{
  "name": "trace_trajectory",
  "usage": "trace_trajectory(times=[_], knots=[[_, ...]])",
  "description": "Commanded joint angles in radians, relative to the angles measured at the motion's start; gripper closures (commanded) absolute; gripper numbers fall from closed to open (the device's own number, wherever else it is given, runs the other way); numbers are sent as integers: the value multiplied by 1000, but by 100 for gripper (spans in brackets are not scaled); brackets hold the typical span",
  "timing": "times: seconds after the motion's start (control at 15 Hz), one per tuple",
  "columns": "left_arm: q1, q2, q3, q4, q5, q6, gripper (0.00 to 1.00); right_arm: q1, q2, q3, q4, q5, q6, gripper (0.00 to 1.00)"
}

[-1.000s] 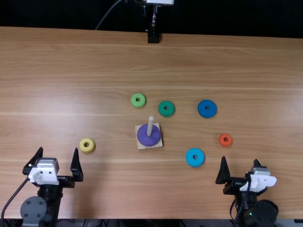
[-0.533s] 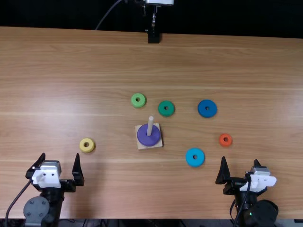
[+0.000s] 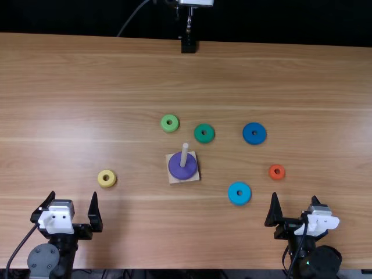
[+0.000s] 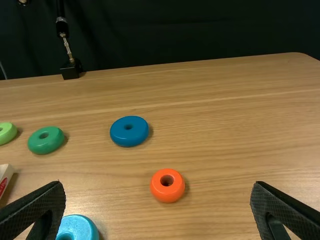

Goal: Build the Hanoi tower: stack the rings onto the peg from bottom to top in this color order: purple, dark blue, light blue, dark green, light green, yellow, orange.

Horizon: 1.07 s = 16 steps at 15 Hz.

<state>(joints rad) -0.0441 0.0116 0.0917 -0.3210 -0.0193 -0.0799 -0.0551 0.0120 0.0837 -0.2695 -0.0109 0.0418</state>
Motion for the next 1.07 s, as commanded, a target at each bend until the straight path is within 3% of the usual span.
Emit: trace_trajectory(times=[0.0,1.0], knots=[[6,-12,-92,-113,6,1,0,1,-12,-70,-70,-4,-1,0],[4,-12,-92,-158,8,3,0,1,-12,-70,-68,-2,-3,0]])
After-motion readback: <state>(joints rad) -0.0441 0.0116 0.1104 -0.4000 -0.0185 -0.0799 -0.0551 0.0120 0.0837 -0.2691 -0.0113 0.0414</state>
